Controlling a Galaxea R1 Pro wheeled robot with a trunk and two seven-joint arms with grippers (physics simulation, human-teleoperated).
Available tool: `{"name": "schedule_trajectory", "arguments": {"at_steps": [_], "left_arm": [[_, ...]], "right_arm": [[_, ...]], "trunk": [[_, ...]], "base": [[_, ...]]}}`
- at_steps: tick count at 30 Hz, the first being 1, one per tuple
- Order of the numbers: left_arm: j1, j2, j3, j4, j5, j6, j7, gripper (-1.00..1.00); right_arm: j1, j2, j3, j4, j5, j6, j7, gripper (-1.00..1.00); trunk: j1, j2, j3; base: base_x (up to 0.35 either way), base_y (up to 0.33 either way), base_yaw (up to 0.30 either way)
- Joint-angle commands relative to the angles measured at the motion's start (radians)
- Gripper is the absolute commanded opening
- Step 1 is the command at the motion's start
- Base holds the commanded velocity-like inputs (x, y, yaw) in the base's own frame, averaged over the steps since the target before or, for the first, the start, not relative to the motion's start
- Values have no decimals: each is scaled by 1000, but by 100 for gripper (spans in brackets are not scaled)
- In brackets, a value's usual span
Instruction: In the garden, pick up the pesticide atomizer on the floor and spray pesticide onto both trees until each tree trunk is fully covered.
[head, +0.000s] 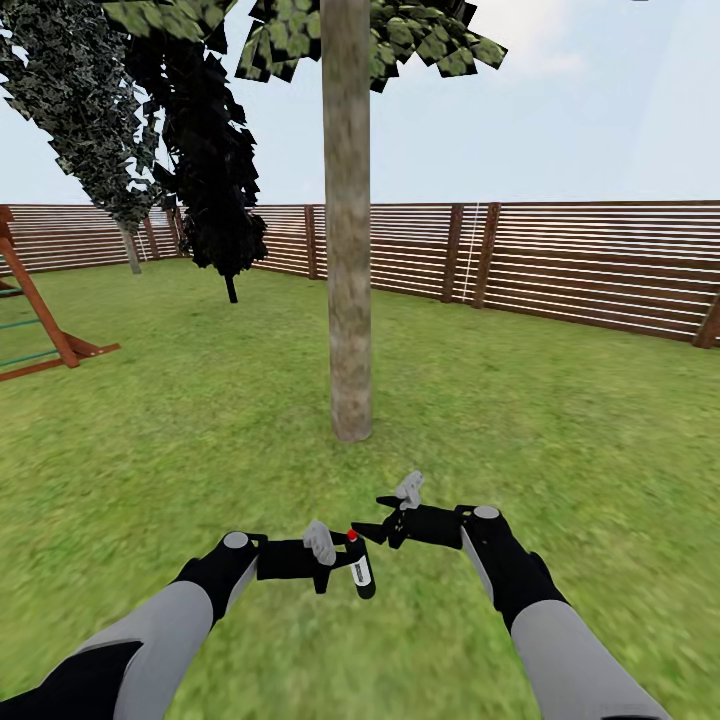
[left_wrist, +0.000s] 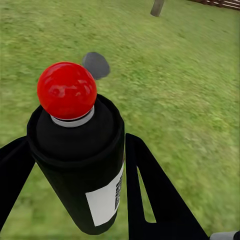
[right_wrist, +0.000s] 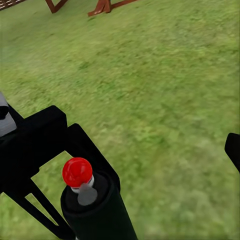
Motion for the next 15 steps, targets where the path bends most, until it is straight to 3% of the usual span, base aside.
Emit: {"name": "schedule_trajectory", "arguments": {"at_steps": [1, 15], "left_arm": [[0, 0, 0, 0, 0, -1, 1, -100], [0, 0, 1, 0, 2, -1, 1, -100]], "right_arm": [[0, 0, 0, 0, 0, 0, 0, 100], [0, 0, -1, 1, 2, 0, -10, 100]], "trunk": [[0, 0, 0], [0, 0, 0]], "base": [[0, 0, 0], [0, 0, 0]]}}
